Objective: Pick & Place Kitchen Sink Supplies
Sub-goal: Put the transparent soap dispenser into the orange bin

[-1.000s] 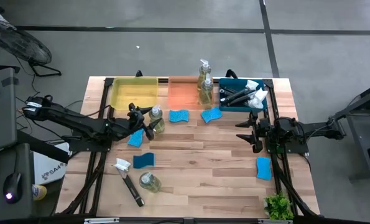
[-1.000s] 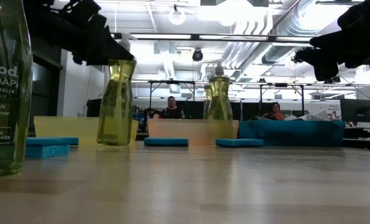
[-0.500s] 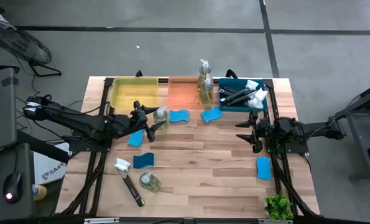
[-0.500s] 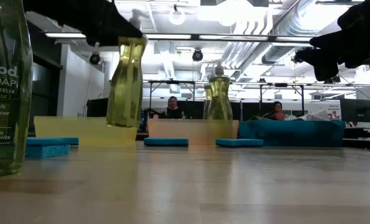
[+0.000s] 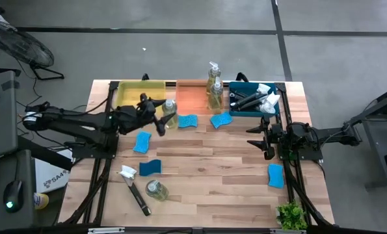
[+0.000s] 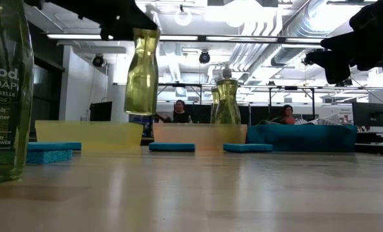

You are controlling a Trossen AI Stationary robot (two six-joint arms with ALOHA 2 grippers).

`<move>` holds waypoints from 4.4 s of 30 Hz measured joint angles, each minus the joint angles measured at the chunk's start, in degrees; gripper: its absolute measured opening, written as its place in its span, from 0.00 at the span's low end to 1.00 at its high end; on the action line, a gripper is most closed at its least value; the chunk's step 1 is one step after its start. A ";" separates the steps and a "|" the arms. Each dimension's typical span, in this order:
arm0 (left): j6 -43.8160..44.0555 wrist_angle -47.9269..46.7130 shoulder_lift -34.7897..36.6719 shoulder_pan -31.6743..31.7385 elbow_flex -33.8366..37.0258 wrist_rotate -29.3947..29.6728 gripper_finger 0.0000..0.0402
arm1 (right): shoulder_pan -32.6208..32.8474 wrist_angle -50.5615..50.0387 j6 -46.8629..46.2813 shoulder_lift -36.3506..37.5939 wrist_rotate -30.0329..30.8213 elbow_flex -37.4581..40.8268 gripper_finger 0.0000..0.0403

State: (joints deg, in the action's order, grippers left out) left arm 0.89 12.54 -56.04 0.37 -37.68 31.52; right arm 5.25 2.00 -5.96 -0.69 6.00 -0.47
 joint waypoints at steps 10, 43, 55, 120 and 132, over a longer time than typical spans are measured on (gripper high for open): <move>0.86 0.94 -10.97 8.99 -9.41 2.20 0.71 | 0.01 0.07 0.00 0.00 0.00 0.01 0.52; 12.86 6.82 -44.31 22.94 -34.89 18.75 0.71 | -0.01 0.39 0.00 0.00 0.00 0.02 0.52; 14.84 5.83 -48.31 24.01 -34.94 18.84 0.71 | -0.01 0.42 0.00 0.00 0.00 0.02 0.52; -1.49 8.06 -42.37 18.71 -34.83 22.21 0.95 | -0.01 0.44 0.00 0.00 0.00 0.00 0.52; -3.60 -5.55 -24.80 12.60 -28.00 17.69 0.95 | 0.01 0.44 0.00 0.00 -0.01 0.02 0.52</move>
State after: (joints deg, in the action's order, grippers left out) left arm -2.72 6.99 -80.85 12.97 -65.67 49.22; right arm 5.26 2.44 -5.96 -0.69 5.99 -0.45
